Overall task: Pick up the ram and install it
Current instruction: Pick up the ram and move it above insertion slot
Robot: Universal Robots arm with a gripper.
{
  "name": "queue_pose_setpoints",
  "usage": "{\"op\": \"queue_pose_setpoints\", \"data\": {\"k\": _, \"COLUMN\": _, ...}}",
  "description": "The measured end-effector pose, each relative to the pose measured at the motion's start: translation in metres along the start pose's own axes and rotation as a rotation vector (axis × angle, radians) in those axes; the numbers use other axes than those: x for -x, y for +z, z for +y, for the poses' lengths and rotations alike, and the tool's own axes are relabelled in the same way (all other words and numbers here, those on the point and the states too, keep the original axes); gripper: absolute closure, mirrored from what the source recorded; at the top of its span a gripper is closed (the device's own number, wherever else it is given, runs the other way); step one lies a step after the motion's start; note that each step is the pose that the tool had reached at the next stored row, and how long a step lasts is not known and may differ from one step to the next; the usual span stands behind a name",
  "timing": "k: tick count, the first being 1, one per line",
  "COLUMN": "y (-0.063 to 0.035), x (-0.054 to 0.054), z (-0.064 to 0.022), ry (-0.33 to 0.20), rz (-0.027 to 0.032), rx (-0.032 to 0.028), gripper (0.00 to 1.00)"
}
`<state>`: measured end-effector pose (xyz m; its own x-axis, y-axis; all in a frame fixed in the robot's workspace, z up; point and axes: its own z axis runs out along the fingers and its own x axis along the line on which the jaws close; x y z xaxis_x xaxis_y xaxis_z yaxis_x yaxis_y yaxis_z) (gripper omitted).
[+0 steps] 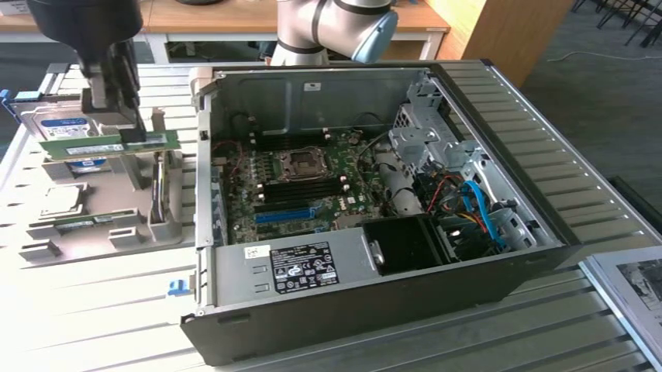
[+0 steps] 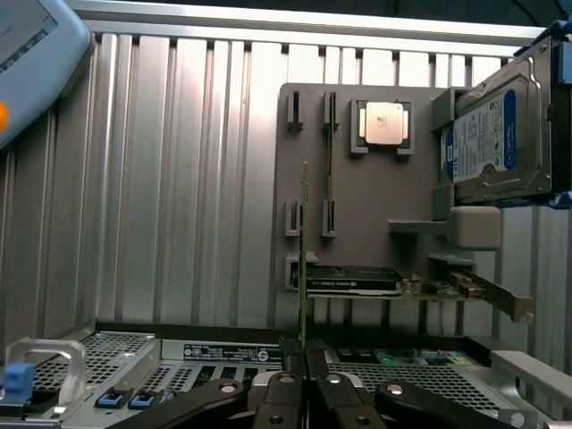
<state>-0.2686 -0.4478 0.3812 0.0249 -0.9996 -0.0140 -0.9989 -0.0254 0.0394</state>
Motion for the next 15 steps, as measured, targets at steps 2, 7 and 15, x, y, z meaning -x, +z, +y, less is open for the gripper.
{"op": "queue_pose_setpoints", "data": {"k": 2, "y": -0.0002, "x": 0.000, "z": -0.0047, "ry": 0.000, "rz": 0.0001, "rx": 0.0001, "gripper": 0.88}}
{"op": "queue_pose_setpoints", "data": {"k": 7, "y": -0.0007, "x": 0.000, "z": -0.0168, "ry": 0.000, "rz": 0.0001, "rx": 0.0001, "gripper": 0.88}}
{"op": "queue_pose_setpoints", "data": {"k": 15, "y": -0.0016, "x": -0.001, "z": -0.0372, "ry": 0.000, "rz": 0.0001, "rx": 0.0001, "gripper": 0.88}}
